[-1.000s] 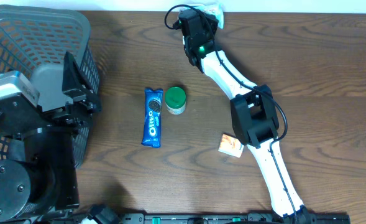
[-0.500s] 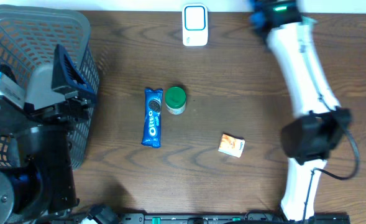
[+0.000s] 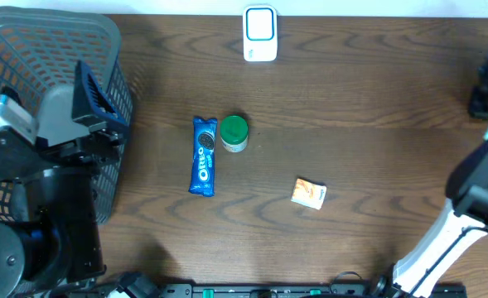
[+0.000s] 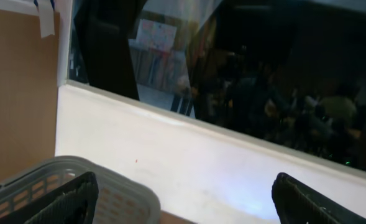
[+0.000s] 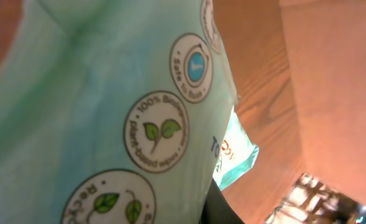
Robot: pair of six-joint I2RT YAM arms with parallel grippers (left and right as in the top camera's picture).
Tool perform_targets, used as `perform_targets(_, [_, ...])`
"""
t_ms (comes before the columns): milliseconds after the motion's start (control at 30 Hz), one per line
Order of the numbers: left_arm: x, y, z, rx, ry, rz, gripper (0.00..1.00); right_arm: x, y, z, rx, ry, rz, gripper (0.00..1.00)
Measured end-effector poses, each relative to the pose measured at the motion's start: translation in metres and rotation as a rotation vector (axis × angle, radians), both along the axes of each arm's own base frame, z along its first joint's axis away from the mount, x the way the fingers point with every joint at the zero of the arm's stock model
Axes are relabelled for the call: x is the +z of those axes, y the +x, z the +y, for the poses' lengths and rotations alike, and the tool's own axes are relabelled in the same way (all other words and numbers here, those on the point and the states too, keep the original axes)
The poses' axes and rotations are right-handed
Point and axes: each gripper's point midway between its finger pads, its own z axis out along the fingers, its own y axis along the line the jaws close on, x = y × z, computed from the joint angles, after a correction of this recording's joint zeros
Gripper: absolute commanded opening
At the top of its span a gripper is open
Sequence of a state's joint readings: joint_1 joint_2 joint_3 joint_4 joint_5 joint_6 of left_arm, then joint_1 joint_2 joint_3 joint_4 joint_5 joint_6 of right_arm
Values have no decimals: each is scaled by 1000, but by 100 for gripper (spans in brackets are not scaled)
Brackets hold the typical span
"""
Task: Scan the item barcode
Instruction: 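Carry the wipes pack to the far right of the table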
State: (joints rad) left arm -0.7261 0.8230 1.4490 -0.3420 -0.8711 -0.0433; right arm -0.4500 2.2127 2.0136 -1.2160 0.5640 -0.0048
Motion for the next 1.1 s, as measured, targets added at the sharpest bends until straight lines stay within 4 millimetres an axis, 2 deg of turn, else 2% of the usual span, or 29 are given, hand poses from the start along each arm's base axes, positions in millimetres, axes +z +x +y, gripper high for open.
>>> perform_targets(100, [3, -1, 0, 0, -12, -13, 89, -24, -32, -30, -94, 26, 13, 7])
perform_targets(200, [10, -2, 1, 0, -37, -42, 90, -43, -57, -45, -155, 58, 27, 13])
perform_targets(233, [11, -2, 2, 0, -44, -49, 89, -48, -64, -47, -171, 75, 31, 20])
perform_targets(300, [14, -3, 2, 0, -53, -60, 89, -57, -76, -51, -205, 113, 28, 66])
perform_targets(367, [14, -3, 3, 6, -39, -58, 89, -61, -81, -53, -224, 141, 14, 99])
perform_targets(567, [18, -4, 7, 37, 79, -45, 89, -66, -79, -49, -222, 210, -29, 99])
perform_targets(667, [20, -9, 23, 98, 114, -44, 89, -64, -68, -38, -193, 253, -67, 99])
perform_targets(800, [23, -29, 59, 222, 110, -65, 89, -36, -41, -15, -120, 308, -187, 99])
perform_targets(867, [22, -46, 78, 286, 95, -88, 90, -7, -23, 3, -61, 327, -282, 99])
perform_targets(933, [18, -61, 89, 314, 92, -104, 89, 25, -9, 20, 0, 337, -372, 99])
perform_targets(967, [13, -69, 93, 319, 98, -111, 89, 48, -1, 33, 45, 339, -428, 99])
perform_targets(1100, [5, -100, 98, 292, 113, -183, 90, 113, 14, 78, 181, 352, -582, 99])
